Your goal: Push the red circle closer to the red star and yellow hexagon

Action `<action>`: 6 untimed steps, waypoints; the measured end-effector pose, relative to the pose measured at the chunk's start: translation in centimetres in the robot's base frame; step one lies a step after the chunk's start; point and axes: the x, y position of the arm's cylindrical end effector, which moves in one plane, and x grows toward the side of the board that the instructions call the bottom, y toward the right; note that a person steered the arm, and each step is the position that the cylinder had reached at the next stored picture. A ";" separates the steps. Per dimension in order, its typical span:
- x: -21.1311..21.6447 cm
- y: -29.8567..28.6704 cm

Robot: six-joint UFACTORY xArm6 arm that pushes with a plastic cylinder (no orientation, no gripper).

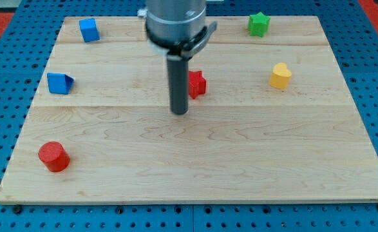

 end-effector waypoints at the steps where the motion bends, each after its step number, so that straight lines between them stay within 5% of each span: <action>1: 8.4 -6.2; 3: 10.1 -26.9; 5: 6.9 -21.8; 6: 7.8 -25.5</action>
